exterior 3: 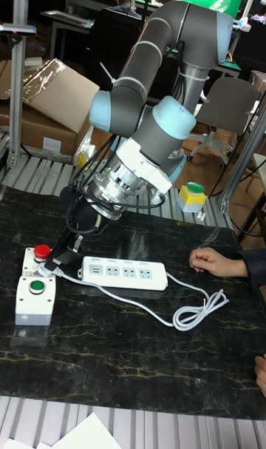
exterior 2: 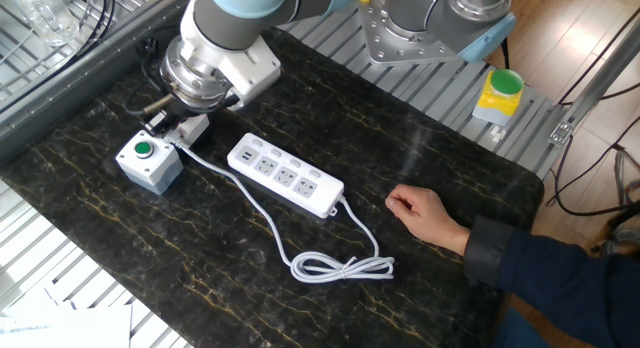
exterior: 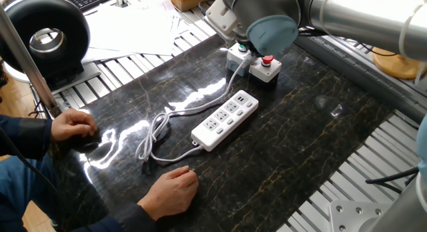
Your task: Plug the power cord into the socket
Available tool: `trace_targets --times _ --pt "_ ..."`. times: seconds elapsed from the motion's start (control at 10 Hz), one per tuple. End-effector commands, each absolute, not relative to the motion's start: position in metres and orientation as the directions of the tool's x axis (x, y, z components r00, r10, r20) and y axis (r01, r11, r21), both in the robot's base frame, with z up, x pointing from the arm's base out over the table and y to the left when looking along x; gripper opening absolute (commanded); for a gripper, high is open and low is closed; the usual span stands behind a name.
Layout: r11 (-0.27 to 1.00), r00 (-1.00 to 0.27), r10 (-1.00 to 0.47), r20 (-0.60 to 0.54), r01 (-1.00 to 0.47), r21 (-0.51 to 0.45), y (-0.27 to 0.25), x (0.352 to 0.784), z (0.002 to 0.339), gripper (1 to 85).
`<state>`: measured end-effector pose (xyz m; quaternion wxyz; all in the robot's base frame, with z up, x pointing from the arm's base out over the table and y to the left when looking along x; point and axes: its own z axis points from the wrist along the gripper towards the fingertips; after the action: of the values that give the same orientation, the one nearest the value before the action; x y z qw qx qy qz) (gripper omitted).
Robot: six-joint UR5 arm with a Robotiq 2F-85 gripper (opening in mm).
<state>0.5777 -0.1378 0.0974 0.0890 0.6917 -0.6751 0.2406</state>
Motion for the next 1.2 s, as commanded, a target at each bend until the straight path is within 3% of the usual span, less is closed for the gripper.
trace_targets --times 0.0,1.1 --pt "-0.044 -0.058 -0.895 0.442 -0.975 -0.217 -0.132 0.576 0.096 26.7" --pt "-0.055 -0.047 -0.902 0.430 -0.973 -0.222 -0.135 0.576 0.089 31.0"
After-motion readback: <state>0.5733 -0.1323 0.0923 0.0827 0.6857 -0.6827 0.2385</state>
